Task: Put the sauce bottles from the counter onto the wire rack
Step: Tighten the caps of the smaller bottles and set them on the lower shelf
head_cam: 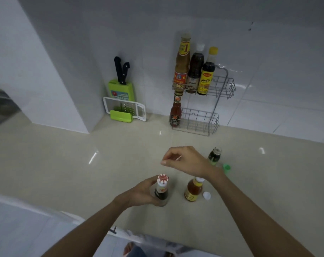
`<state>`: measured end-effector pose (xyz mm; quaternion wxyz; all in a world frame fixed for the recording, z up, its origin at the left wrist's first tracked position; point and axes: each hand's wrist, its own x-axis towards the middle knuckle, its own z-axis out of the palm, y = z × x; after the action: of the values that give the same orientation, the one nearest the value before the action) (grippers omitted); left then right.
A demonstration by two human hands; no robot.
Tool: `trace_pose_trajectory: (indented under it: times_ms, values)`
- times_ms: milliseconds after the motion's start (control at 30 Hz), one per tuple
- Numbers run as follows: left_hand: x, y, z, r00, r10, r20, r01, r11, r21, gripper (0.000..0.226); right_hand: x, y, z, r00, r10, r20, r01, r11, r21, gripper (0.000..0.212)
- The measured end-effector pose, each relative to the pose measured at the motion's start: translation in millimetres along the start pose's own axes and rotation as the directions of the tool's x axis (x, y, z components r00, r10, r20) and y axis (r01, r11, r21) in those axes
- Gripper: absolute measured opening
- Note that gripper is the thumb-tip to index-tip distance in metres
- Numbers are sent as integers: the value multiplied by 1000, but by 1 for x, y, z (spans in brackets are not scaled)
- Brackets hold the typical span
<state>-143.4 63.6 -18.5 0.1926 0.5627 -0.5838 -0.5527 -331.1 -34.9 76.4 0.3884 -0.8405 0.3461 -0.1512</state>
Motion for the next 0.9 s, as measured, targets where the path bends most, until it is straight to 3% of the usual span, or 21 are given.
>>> trace_pose_trajectory:
  times_ms: [100, 167, 333, 467, 700, 900]
  values:
    - [5, -7, 20, 991, -6, -131, 3, 1000, -23, 52, -15, -4, 14, 997, -7, 77, 17, 990, -137, 45]
    - [8, -11, 28, 979, 23, -204, -26, 1000, -11, 38, -20, -4, 22, 994, -32, 105, 52, 979, -198, 42]
    - [10, 1, 27, 962, 87, -260, -89, 996, 5, 28, -20, -13, 16, 993, -61, 102, 84, 968, -238, 29]
    - [13, 32, 4, 966, 108, -236, -136, 985, -102, 20, -4, -36, -33, 985, -82, 155, 117, 965, -234, 32]
    - [18, 97, -38, 975, 221, 5, -213, 945, -250, 10, 25, -79, -101, 970, -129, 205, 181, 949, -256, 31]
    - [28, 101, -37, 961, 176, -214, -213, 963, -168, 9, 34, -75, -107, 983, -85, 166, 144, 910, -388, 27]
